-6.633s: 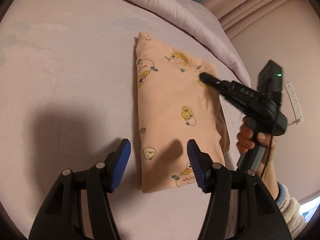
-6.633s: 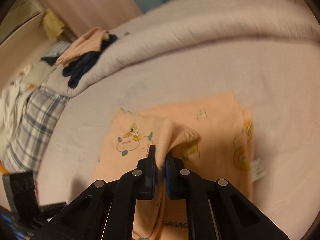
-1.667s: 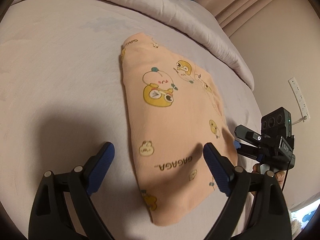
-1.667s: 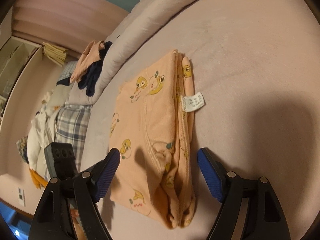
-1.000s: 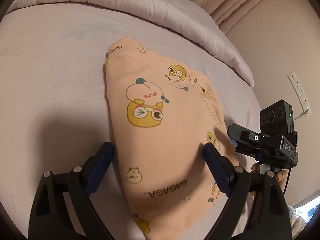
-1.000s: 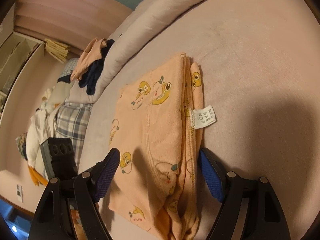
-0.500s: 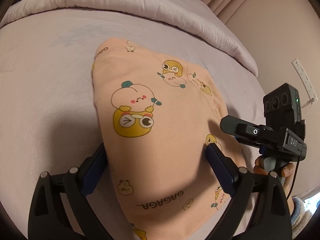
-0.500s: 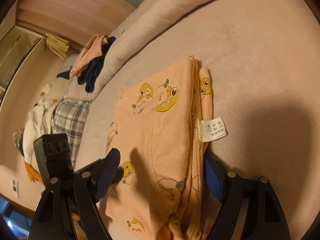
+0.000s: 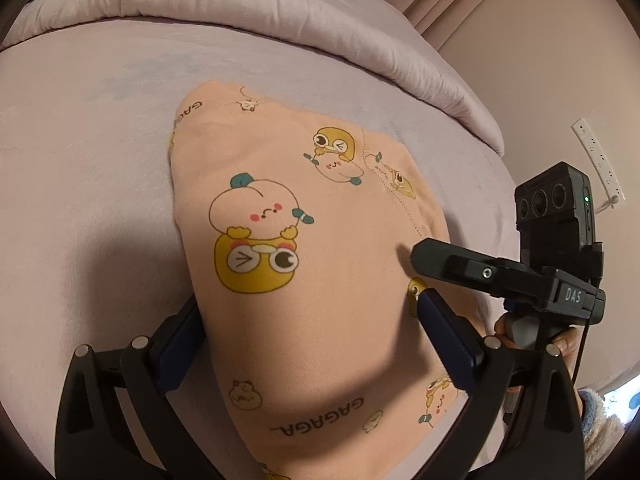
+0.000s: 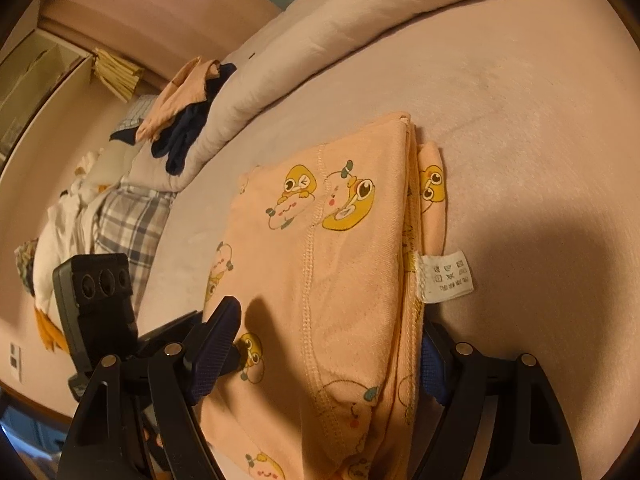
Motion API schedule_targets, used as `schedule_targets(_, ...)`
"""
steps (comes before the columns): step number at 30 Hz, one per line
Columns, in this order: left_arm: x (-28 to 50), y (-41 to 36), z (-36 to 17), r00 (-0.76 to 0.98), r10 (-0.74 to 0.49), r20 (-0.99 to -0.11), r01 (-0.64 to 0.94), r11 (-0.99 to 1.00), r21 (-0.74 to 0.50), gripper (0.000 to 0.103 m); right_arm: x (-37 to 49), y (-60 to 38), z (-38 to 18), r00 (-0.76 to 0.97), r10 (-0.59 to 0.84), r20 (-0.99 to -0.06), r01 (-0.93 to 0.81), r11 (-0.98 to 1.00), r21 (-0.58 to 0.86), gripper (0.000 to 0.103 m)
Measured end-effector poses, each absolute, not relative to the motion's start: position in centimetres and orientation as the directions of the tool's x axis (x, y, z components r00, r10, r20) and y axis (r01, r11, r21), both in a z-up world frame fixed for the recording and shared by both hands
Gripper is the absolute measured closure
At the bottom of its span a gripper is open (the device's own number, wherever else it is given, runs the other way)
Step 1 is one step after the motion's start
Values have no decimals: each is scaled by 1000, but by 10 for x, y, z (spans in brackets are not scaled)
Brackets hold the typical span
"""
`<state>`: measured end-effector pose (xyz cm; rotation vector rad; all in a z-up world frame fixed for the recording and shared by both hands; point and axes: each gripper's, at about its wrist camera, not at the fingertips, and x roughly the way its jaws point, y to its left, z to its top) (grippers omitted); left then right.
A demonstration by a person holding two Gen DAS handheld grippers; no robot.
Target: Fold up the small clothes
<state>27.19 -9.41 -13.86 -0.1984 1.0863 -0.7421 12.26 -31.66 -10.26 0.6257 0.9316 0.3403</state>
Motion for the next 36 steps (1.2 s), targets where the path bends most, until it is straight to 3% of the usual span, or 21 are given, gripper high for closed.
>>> schedule_targets(22, 270, -86, -142, 266, -667, -696, 474, 719, -508, 9, 127, -309, -102, 582, 490, -648, -12, 803, 596, 23)
schedule_targets(36, 280, -73, -146, 278, -686, -672, 415, 717, -560, 34, 126, -305, -99, 578, 462, -672, -12, 829, 559, 23)
